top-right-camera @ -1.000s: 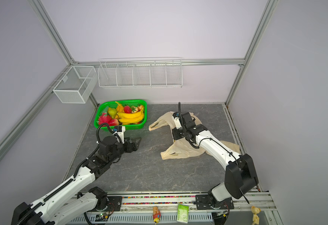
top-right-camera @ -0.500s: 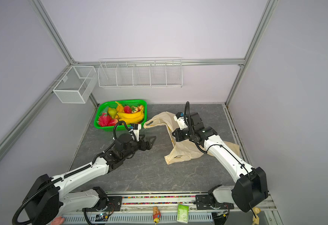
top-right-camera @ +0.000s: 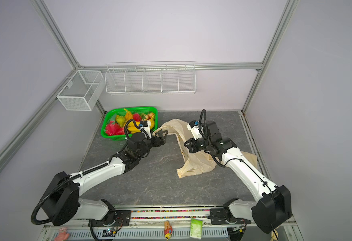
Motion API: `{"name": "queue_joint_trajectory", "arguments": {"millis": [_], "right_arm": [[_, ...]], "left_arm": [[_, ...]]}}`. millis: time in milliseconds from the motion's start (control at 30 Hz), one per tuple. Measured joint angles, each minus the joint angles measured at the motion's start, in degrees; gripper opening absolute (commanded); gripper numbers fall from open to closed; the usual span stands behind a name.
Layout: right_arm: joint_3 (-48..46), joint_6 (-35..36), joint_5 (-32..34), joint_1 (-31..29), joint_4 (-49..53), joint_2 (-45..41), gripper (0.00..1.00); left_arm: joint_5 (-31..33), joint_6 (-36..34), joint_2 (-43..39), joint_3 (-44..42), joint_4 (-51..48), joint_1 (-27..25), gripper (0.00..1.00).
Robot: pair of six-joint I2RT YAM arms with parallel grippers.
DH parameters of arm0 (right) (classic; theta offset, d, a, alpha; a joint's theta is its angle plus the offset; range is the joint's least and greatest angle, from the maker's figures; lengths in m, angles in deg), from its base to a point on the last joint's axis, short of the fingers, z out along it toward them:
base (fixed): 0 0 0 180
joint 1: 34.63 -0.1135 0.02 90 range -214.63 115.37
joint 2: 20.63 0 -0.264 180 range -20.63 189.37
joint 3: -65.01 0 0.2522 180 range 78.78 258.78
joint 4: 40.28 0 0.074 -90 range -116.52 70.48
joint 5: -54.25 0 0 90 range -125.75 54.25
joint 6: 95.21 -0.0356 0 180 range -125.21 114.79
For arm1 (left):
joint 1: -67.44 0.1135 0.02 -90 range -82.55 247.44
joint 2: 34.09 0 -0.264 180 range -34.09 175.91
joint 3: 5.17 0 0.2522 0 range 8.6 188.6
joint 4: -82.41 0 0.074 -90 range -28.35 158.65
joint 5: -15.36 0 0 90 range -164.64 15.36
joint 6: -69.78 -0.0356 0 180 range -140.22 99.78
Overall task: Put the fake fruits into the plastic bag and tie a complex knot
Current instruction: 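Grasp the bag's handle with the left gripper while the right gripper holds the opposite side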
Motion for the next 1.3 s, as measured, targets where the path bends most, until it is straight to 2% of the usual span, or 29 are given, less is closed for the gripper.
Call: {"name": "queue_joint_trajectory", "arguments": {"millis": [167,233,300,400,467,600,700,833,1100,1300], "right_arm": [[-0.79,0.83,-0.15,0.0,0.04,-0.63,0.06],[-0.76,1.6,-0.09,0.0,0.13,-0.63,0.06],[-0.59,2.95,0.57,0.0,1.05,-0.63,0.06],[0.94,4.57,5.31,-0.02,4.26,-0.63,0.1],[2.75,5.14,12.13,-0.33,6.86,-0.63,0.11],[5.57,6.03,27.47,-1.22,10.25,-0.66,0.14],[5.6,7.13,32.54,-2.82,10.29,-0.83,0.16],[4.09,8.74,33.77,-6.21,7.72,-1.73,0.23],[-2.27,11.87,33.38,-8.22,1.55,-2.71,0.51],[-8.17,12.17,31.01,-10.1,-3.82,-2.64,0.62]], "left_arm": [[-0.59,-0.42,2.82,1.84,0.52,0.87,0.6],[-0.9,-1.25,3.74,2.29,0.96,0.92,0.46],[-1.38,-2.45,4.33,2.84,1.16,1.05,0.25],[-3.21,-4.52,4.17,4.39,-0.17,1.31,0.08],[-5.35,-4.94,3.13,5.49,-2.21,1.42,0.0],[-9.86,-3.45,-3.41,6.1,-7.3,0.44,0.0],[-11.43,-0.48,-8.35,6.12,-8.37,-2.14,0.0],[-12.15,4.37,-10.58,6.12,-9.53,-4.26,0.0],[-11.08,10.4,-10.78,7.54,-15.43,-4.28,0.0],[-11.08,12.37,-10.93,7.76,-16.41,-4.28,0.0]]}}
